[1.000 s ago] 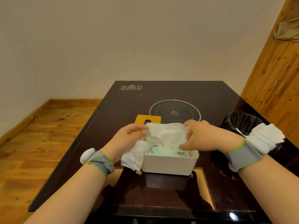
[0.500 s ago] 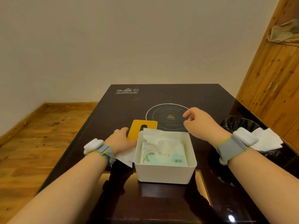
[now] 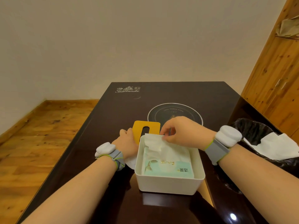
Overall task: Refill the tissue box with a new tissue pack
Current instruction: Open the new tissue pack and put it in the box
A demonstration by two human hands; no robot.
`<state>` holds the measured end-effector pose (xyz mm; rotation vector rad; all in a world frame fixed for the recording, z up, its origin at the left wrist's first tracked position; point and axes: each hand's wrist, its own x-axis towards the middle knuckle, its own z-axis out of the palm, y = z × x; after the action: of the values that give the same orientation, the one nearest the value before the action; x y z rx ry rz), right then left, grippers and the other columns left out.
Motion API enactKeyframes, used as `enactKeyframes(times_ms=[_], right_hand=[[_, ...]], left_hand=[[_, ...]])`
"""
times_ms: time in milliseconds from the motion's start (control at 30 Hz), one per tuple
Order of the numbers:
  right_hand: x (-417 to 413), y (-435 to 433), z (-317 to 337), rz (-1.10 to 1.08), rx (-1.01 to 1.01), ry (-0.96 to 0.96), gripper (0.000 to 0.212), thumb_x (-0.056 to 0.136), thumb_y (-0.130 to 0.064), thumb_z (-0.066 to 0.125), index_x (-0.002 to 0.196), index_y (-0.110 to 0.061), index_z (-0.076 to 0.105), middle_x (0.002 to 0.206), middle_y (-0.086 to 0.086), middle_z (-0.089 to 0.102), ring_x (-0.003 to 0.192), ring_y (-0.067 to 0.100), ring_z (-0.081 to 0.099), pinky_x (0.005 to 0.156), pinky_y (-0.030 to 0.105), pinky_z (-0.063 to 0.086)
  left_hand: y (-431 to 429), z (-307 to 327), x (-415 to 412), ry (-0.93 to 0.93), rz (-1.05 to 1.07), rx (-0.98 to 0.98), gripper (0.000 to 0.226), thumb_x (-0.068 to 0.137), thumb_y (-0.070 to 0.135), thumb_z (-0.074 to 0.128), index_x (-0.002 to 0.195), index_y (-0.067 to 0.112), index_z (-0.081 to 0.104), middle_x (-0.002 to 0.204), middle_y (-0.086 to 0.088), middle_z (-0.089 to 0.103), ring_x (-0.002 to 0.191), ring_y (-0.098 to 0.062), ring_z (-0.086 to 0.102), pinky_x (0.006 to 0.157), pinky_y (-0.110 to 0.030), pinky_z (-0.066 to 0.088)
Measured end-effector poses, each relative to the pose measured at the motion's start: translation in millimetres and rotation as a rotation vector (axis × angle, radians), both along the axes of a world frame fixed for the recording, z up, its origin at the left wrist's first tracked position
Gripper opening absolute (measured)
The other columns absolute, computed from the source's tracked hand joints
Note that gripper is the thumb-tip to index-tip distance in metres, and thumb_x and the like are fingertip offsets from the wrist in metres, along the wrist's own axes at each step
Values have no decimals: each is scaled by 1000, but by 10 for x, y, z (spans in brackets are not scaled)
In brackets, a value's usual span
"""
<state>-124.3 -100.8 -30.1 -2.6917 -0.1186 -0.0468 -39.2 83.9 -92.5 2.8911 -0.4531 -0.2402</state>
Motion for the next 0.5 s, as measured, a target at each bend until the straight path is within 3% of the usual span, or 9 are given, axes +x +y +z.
enactKeyframes(times_ms=[100, 233, 333, 500], right_hand=[[-6, 5, -4, -3, 48, -38, 12, 87, -26, 62, 92, -26, 72, 79, -19, 64, 77, 2, 61, 67, 14, 46], [-5, 31, 0, 10, 126, -51, 8, 90, -29, 56, 87, -35, 61, 85, -15, 63, 85, 6, 60, 75, 25, 49], [7, 35, 2, 21, 118, -79, 7, 92, -31, 54, 89, -36, 57, 77, -11, 57, 75, 9, 53, 68, 28, 44], [79, -1, -23, 10, 61, -88, 8, 93, -31, 56, 96, -29, 62, 71, -9, 52, 62, 6, 45, 57, 22, 37]], left_hand=[[-63, 34, -32, -32, 4, 59, 48, 97, 37, 45, 133, 8, 36, 133, -16, 37, 84, -29, 49, 77, -36, 41], [-69, 54, 138, -26, -30, 174, 55, 93, 46, 46, 135, 12, 39, 130, -15, 45, 113, -34, 52, 88, -41, 43], [-11, 48, 326, 1, -96, 194, 52, 84, 57, 46, 116, 16, 52, 118, -12, 55, 104, -34, 55, 77, -39, 42], [4, -71, 343, -38, -155, 202, 51, 86, 58, 43, 129, 31, 44, 123, -11, 52, 108, -37, 53, 76, -38, 38]])
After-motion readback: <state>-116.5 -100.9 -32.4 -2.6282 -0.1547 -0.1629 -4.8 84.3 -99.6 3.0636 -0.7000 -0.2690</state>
